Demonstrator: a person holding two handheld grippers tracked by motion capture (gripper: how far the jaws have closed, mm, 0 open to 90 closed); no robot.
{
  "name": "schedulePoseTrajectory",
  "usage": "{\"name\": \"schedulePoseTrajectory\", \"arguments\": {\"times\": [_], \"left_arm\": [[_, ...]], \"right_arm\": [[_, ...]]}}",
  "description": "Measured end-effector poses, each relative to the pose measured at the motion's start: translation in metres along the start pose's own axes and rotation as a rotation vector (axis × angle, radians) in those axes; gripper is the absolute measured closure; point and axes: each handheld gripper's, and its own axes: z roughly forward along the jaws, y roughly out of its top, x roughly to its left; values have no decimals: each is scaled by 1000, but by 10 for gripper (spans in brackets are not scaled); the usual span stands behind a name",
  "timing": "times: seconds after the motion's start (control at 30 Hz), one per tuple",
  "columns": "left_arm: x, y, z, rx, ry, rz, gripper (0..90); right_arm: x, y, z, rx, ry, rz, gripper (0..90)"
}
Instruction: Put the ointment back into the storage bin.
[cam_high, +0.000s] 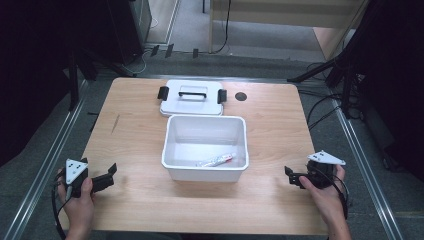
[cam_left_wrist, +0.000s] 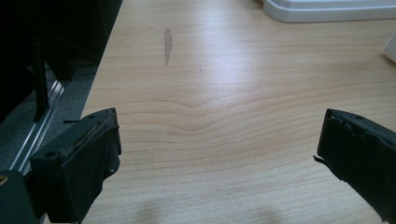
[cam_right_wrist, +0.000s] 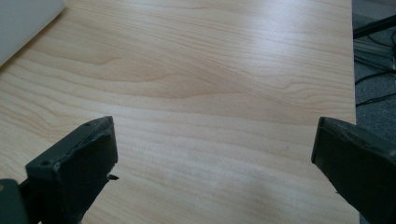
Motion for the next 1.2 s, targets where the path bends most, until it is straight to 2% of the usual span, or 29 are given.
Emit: {"name": "schedulePoseTrajectory", "arguments": {"times": [0.2,0.47,0.9,1.2], "left_arm": [[0,0,0,1,1,2,0],[0,0,0,1,1,0,0],[0,0,0,-1,1,-1,0],[0,0,0,-1,2,-2,0]], "right_arm": [[-1,-13,-7,-26,-14,10,17],[-6,-27,-18,-58,-8,39,38],[-18,-48,-33,-108,-19,111,39],[-21,-64,-44,-134,-26,127,39]]}}
